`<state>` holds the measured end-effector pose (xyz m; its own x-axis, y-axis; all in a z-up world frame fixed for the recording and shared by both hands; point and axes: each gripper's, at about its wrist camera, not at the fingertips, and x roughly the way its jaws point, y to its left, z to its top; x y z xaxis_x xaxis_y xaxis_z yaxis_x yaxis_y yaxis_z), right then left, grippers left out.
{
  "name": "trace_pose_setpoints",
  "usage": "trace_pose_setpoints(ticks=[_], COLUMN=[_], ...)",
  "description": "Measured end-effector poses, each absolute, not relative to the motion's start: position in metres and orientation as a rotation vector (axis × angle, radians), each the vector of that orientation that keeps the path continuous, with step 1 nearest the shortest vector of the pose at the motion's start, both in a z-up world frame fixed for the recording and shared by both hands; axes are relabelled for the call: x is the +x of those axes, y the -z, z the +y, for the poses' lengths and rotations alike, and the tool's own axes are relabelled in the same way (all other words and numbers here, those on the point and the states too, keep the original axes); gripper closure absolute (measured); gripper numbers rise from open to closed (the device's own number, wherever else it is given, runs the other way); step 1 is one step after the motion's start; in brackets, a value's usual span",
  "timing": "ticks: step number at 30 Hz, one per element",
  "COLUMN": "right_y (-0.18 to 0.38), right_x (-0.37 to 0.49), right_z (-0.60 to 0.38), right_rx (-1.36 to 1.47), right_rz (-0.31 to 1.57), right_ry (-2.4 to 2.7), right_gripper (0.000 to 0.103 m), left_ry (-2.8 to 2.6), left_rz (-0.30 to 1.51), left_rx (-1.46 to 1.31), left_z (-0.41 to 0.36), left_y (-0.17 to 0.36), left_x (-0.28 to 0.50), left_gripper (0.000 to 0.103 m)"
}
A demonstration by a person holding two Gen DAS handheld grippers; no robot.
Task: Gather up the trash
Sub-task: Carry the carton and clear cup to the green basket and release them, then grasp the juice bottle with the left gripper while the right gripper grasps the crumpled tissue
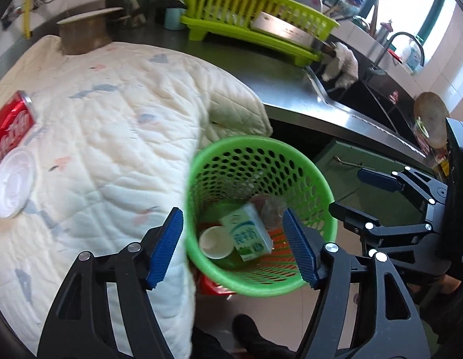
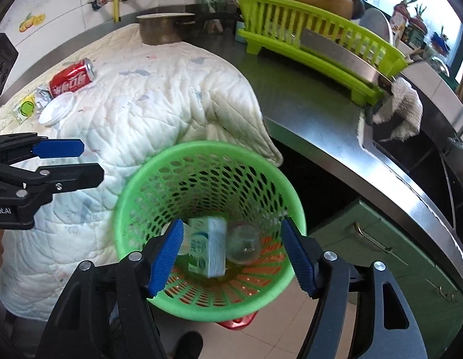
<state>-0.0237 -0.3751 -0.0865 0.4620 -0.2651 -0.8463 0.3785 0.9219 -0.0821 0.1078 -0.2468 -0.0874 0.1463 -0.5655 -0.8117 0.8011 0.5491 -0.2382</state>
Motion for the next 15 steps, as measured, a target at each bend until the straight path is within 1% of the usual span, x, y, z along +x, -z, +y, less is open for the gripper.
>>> trace_pose_setpoints(ticks=[2, 6, 10, 15], right_y=[0.084, 0.081, 0.075, 0.067], right_x=[-0.017, 0.0, 0.023, 0.056], right_z=[-0.37, -0.357, -0.341, -0.32], right_rx=[0.117, 0.101, 0.086, 0.077], right_rz=[1.011, 1.005, 0.989, 0.965], right_ry=[0.384, 0.347, 0.305, 0.242], right_gripper=[0.035, 0.034, 0.032, 0.031], left_ry=[0.981, 0.929, 0.856, 0.746], left_rz=[1.006, 0.986, 0.975, 0.94], left_rx=[0.269, 0.245, 0.216, 0.196], left_z=[-0.235, -0.209, -0.177, -0.127], left_y=[0.082, 0.074, 0.069, 0.059], left_x=[0.114, 0.13, 0.15, 0.184], left_gripper=[0.034, 0.032, 0.032, 0.032])
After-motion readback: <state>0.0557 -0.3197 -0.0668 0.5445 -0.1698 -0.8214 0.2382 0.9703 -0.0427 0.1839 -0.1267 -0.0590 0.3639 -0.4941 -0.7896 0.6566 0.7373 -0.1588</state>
